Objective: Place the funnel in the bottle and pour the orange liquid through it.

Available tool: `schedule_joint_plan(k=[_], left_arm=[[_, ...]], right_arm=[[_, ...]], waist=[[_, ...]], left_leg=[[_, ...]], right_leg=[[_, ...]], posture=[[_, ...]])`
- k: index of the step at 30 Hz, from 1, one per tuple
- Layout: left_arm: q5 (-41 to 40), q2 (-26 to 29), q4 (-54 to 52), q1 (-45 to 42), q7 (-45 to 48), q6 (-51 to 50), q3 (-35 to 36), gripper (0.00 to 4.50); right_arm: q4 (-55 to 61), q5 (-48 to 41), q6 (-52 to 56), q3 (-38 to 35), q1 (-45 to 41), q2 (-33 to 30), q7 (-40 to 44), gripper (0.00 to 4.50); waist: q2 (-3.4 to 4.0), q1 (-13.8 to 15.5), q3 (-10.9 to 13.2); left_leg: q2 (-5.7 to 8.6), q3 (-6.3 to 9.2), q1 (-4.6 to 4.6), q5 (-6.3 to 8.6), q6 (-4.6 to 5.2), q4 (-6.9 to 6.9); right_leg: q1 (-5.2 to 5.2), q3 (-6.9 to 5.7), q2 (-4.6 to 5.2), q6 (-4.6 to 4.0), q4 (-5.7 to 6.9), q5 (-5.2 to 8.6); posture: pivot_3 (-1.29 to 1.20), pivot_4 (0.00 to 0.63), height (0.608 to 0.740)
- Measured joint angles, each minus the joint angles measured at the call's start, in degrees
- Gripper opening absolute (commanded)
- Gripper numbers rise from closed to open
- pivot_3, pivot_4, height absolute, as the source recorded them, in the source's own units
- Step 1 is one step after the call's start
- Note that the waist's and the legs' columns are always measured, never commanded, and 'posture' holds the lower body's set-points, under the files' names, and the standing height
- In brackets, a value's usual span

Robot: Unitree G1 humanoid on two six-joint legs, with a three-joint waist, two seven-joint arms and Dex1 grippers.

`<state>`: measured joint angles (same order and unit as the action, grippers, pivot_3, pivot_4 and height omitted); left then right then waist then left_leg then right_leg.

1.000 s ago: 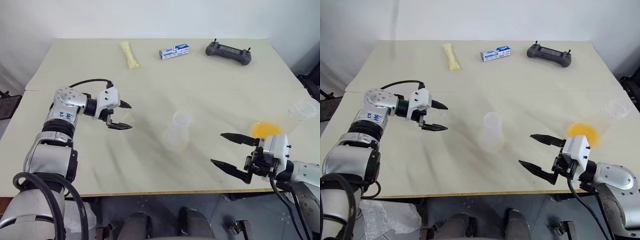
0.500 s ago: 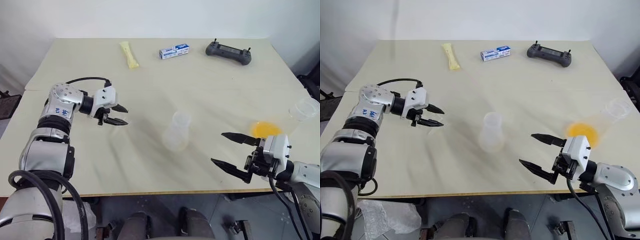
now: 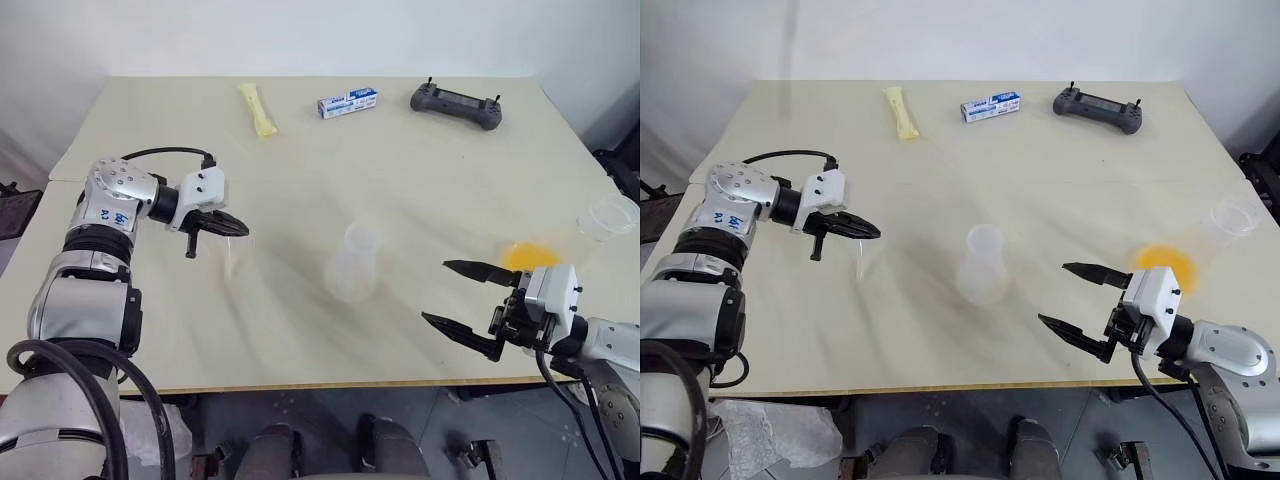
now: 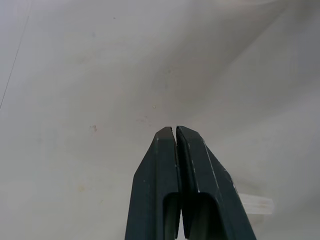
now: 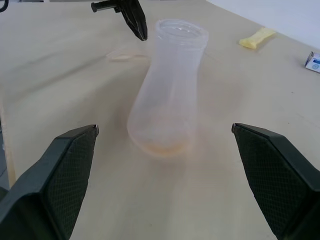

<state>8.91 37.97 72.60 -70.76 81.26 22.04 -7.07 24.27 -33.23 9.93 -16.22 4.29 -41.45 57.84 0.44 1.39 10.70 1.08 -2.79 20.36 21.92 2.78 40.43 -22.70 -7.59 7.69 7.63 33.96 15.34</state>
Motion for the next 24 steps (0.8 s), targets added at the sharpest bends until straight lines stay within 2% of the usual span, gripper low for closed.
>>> schedule_joint_plan(k=[8,14,19,24], left_arm=[[-8.5,1.59,-2.25,0.5,3.23,-9.71,8.74,0.04],[-13.24,3.17,-9.05,7.34,3.14,-16.06,12.43,0.04],[-17.16,3.48,-19.3,14.52,1.43,-22.55,15.05,0.04],[-23.51,1.95,-30.23,17.62,-2.38,-29.19,18.64,0.04]], right_arm=[[0.01,0.04,-0.01,0.0,0.51,0.29,-0.11,4.5],[-0.05,0.08,-0.07,0.01,0.52,0.51,-0.24,4.5],[-0.48,0.08,-0.07,0.3,-1.19,0.68,-0.06,4.5],[-1.87,0.09,-0.06,0.38,-2.44,0.72,0.16,4.5]], waist=[[0.0,0.05,0.0],[0.0,-0.13,0.0],[0.0,0.04,0.0],[0.0,0.18,0.0]], left_leg=[[-0.13,0.15,0.01,0.0,0.0,0.06],[-0.17,0.21,-0.01,0.0,0.0,0.07],[-0.16,0.33,0.05,0.01,0.01,0.21],[-0.16,0.57,0.23,0.03,0.0,0.5]], right_leg=[[0.0,0.01,0.01,0.0,0.05,0.0],[-0.02,0.02,0.0,0.0,0.11,0.0],[0.0,0.04,0.03,0.0,0.14,0.0],[0.0,0.01,0.03,0.0,0.22,0.0]], posture=[[0.0,0.15,0.74],[0.0,0.15,0.74],[0.0,0.15,0.74],[0.0,0.15,0.74]])
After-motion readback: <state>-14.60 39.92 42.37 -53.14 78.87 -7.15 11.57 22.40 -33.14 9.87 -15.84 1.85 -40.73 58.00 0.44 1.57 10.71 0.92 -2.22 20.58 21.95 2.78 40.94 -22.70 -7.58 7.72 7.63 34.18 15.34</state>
